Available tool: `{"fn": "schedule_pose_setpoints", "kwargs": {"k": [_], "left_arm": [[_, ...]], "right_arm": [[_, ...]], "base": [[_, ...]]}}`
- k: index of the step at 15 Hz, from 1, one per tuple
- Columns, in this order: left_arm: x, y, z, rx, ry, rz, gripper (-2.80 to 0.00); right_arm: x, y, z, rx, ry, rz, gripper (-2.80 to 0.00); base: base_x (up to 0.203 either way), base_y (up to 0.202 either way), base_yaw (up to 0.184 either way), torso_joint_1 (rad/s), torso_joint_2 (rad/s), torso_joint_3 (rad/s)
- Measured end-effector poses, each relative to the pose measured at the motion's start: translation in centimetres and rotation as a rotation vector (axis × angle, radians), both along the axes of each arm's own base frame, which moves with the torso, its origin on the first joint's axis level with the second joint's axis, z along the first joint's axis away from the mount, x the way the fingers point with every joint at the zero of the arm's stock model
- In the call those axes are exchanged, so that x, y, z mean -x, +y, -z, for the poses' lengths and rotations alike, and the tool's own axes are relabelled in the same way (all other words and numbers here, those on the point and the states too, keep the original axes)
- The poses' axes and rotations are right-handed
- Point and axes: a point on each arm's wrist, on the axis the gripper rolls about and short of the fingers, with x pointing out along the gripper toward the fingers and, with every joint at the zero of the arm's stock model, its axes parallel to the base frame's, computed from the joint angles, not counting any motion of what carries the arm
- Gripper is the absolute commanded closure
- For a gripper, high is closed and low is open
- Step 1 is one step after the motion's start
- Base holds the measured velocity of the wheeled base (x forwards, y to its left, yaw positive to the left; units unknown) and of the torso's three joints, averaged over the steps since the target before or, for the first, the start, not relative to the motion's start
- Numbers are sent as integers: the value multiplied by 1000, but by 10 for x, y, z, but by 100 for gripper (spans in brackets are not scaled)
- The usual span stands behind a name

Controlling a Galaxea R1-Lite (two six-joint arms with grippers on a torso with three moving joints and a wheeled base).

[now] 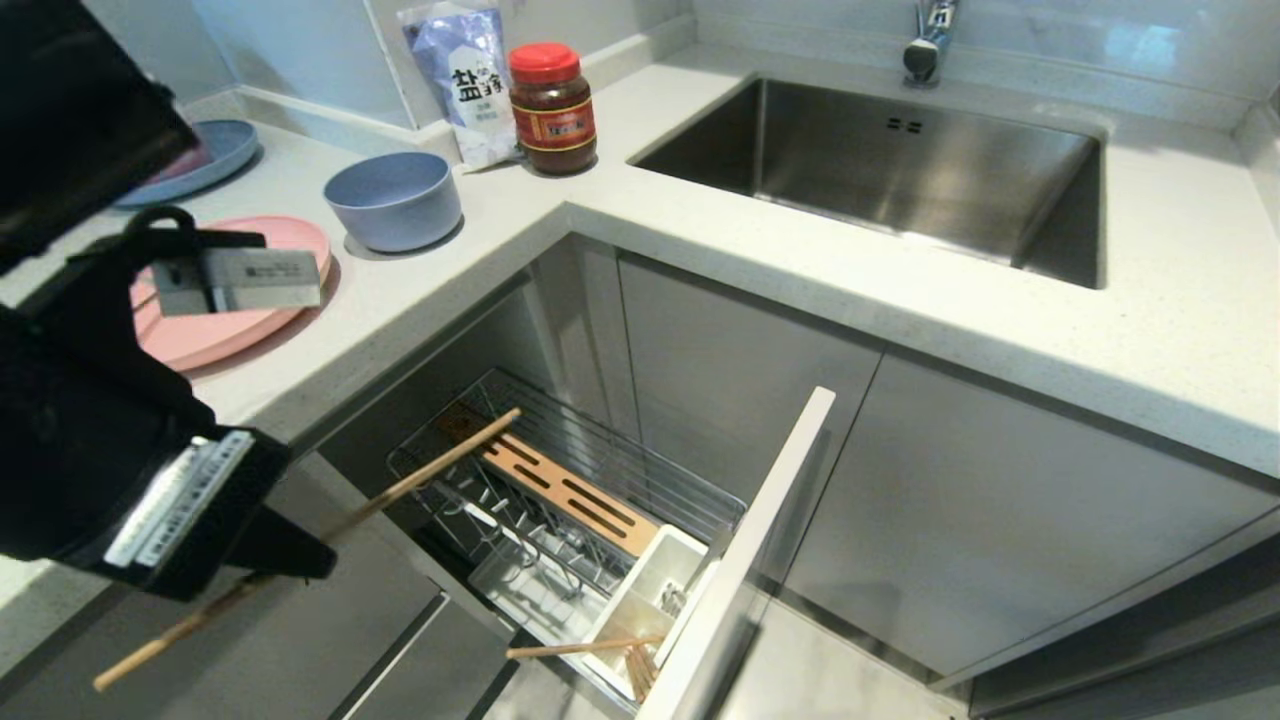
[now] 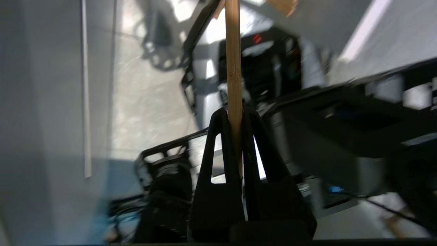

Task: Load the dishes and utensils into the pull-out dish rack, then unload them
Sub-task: Pick up the chopsticks and place it in the cupboard

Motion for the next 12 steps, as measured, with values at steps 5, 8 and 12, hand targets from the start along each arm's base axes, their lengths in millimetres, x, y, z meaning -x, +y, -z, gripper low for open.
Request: {"fn": "schedule_pose_setpoints", "kwargs": {"k": [5, 8, 12], "left_arm": [[-15, -13, 43, -166, 1, 141, 0], [-19, -17, 61, -226, -9, 203, 0], [-20, -20, 87, -289, -47, 332, 0]], "right_arm": [[0, 0, 0, 0, 0, 0, 0], [0, 0, 0, 0, 0, 0, 0], [0, 0, 0, 0, 0, 0, 0]], "base": [[0, 0, 0, 0, 0, 0], [0, 0, 0, 0, 0, 0], [0, 0, 0, 0, 0, 0]]}}
